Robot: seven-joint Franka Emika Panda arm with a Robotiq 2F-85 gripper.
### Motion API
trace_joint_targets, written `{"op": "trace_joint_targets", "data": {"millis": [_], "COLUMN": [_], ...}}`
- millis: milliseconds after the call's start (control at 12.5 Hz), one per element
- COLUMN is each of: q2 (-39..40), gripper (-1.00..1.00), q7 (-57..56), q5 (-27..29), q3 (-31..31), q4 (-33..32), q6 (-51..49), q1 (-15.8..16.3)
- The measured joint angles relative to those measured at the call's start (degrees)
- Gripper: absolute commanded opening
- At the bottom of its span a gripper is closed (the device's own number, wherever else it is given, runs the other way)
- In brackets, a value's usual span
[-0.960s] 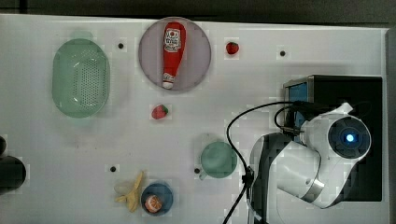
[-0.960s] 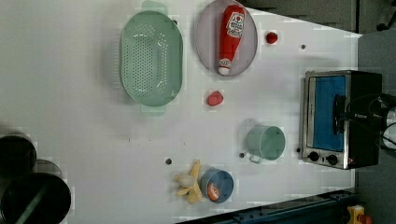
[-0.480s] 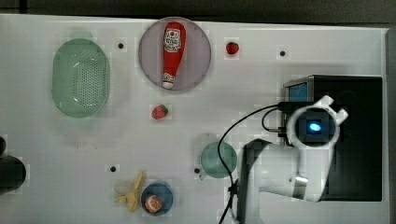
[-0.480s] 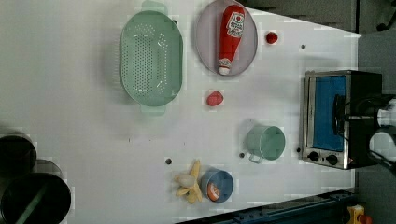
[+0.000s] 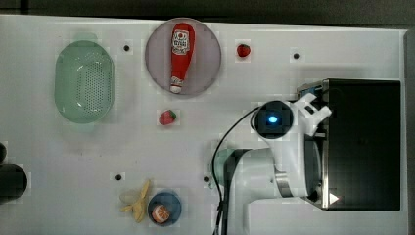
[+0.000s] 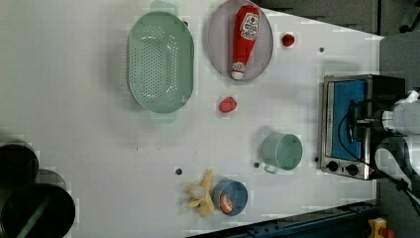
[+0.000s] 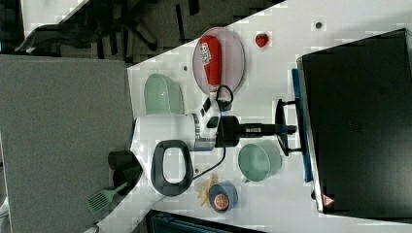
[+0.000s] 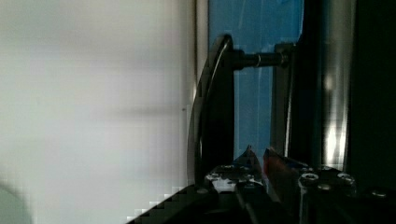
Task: Flap open oven.
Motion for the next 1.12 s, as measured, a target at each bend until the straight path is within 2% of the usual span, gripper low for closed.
{"op": "trace_joint_targets", "data": {"millis": [160,320,560,880,1120], "q2": [0.87,2.94,7.86,16.30,22.44], "gripper": [-0.65,-0.65,-0.65,-0.65,-0.65], "q7": [4.08,9.89,21.10,34.20,39.53], "q5": [-1.93,-6.41,-14.63,-23.64,-23.92], "q3": [1.64,4.03,6.53,10.25,10.74], "q4": [-0.22,0.00,0.11,0.90,2.01], "q6": [-0.56,-1.90,-4.08,-6.13,-5.99], "q1": [0.80,1.14,4.86,8.24,10.03]}}
